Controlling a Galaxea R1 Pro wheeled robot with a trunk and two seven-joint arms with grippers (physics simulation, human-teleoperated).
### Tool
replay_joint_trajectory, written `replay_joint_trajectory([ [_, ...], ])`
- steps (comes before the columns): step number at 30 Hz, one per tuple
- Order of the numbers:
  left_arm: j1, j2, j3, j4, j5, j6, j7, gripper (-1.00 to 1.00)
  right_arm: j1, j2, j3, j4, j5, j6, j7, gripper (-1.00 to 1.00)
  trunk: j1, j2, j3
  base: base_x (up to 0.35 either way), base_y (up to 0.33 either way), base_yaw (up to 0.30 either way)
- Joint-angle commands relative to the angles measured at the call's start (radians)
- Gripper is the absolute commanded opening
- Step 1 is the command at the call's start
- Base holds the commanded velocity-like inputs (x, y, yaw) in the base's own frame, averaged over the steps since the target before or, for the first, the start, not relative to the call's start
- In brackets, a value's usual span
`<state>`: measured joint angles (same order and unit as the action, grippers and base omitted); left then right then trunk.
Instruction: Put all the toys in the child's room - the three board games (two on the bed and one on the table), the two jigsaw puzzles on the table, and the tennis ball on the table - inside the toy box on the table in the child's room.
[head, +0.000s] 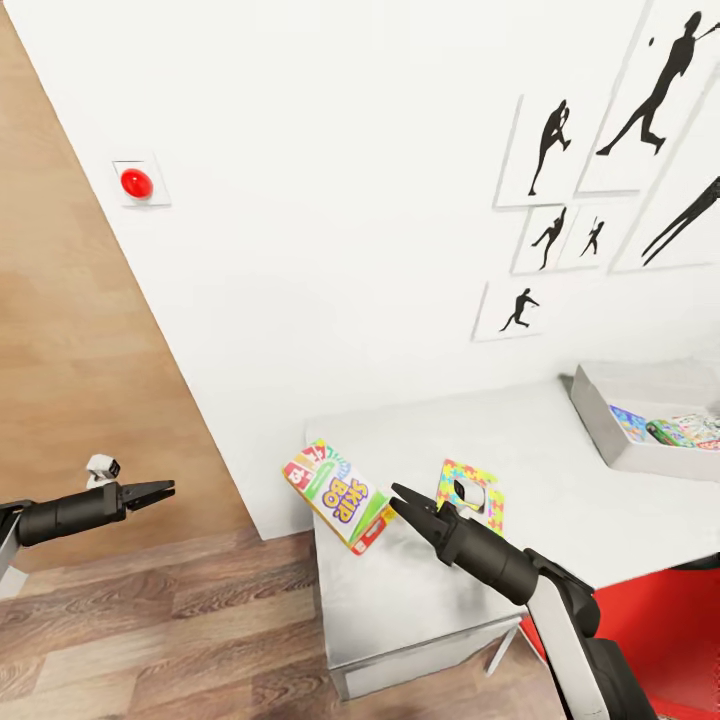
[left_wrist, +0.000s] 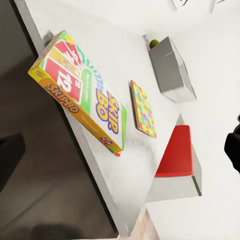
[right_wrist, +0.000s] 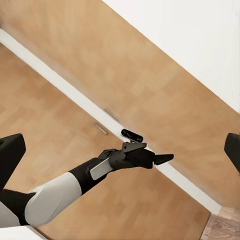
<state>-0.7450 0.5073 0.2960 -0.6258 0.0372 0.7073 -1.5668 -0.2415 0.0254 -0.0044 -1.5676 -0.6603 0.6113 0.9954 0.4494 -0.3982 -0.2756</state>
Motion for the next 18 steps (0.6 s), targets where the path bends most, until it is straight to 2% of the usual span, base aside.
replay_joint_trajectory([
  [1,0.0,0.0,0.0,0.0,0.0,0.011,-0.004,1.0,-0.001,0.0,-0.001,0.0,-0.005,0.007,0.0,1.0,0.001,-0.002,0.0,0.0,0.011,-0.139],
  [18,0.0,0.0,0.0,0.0,-0.002,0.009,-0.004,1.0,0.0,-0.001,-0.001,-0.001,-0.004,0.007,0.001,1.0,0.001,-0.002,0.027,-0.014,0.028,-0.143],
])
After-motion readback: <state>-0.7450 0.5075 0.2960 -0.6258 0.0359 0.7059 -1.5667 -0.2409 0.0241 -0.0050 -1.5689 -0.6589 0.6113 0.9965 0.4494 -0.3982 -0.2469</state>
